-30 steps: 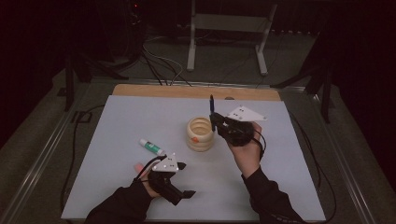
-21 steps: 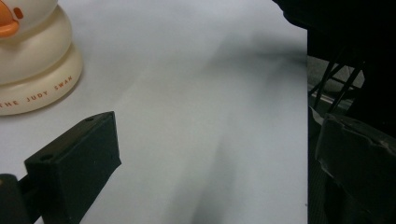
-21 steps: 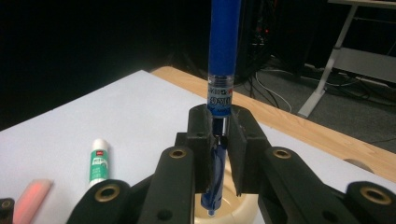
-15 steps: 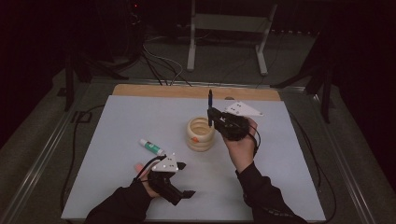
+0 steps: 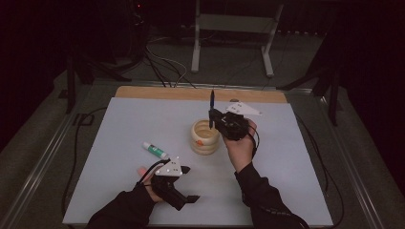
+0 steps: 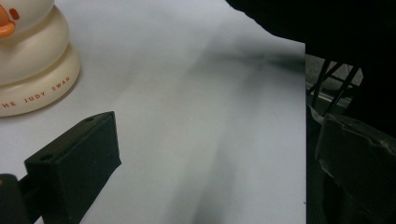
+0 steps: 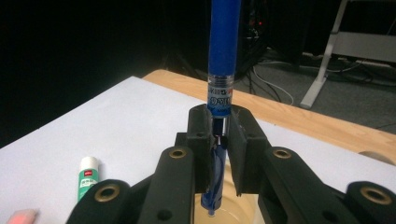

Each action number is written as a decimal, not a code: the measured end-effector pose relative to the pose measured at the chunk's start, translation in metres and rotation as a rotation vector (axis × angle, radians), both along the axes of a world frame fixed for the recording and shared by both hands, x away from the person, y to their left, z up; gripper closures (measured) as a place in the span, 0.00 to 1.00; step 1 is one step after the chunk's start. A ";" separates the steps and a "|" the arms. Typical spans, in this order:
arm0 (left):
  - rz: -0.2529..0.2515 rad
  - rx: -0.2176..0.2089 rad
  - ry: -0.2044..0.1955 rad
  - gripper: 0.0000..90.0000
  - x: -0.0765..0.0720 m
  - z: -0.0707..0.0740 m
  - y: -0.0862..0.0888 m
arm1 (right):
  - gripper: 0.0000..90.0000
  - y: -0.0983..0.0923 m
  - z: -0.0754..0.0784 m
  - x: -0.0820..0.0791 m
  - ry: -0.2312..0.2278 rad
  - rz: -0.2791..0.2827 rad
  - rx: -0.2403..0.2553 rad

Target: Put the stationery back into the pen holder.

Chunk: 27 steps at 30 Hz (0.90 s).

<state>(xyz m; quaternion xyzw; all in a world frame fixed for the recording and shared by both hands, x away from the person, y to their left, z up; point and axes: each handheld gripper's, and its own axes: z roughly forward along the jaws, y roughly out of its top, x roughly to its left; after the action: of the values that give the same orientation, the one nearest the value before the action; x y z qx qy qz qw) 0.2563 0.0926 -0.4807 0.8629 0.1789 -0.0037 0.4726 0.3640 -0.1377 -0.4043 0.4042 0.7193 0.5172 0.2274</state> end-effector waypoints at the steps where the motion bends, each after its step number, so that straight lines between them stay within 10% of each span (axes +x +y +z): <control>1: 0.000 -0.001 0.001 0.00 0.000 0.000 0.000 | 0.88 0.001 -0.001 0.001 0.004 -0.002 -0.003; 27: -0.005 -0.001 -0.005 0.00 0.000 0.000 0.000 | 0.88 0.011 -0.030 0.015 0.090 0.008 -0.026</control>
<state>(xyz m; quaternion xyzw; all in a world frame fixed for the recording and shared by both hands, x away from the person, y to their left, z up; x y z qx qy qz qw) 0.2559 0.0928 -0.4803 0.8632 0.1755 -0.0027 0.4733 0.3792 -0.1266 -0.4339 0.4209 0.7372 0.4900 0.1981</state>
